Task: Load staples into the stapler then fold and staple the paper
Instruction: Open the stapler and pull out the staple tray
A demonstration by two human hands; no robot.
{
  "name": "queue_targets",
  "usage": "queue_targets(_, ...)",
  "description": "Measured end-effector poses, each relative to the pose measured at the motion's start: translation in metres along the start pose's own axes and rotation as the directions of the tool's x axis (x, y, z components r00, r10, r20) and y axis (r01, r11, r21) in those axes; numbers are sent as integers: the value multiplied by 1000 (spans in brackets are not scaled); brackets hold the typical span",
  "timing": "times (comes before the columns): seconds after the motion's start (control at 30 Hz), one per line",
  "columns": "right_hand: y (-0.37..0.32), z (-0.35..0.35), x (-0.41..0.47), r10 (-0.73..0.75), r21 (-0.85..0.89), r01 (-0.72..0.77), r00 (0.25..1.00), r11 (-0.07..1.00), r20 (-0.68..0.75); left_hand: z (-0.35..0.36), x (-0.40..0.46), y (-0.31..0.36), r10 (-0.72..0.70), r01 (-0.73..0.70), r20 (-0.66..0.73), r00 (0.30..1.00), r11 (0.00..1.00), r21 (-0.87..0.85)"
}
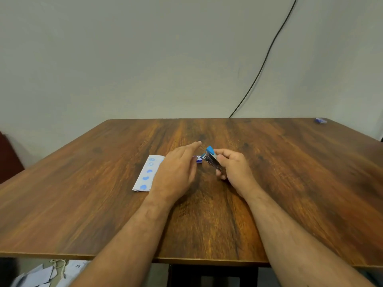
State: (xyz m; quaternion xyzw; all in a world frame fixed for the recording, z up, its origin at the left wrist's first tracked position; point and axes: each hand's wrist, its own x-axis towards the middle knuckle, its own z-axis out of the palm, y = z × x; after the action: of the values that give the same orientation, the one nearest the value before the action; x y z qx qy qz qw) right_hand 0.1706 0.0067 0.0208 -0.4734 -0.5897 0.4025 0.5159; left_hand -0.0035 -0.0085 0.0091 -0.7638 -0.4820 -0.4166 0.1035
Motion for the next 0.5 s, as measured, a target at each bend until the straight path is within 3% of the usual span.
queue_targets(0.1,4,-4,2,-10,74,5,997,997,73,0,2,0,2,-2,-10,1000,1000,-30)
queue_targets(0.2,7,-5,2,-42,17,40,988,999,150,-3,0,3,-1,1,1,1000,992,-129)
queue_targets(0.4,7,-4,2,-19,-100,36,985,994,169,-5,0,7,-79,103,159,984,984,-148)
queue_targets(0.5,9,-2,5,-36,-195,60,992,979,120,-3,0,6,-107,141,169,980,968,-206)
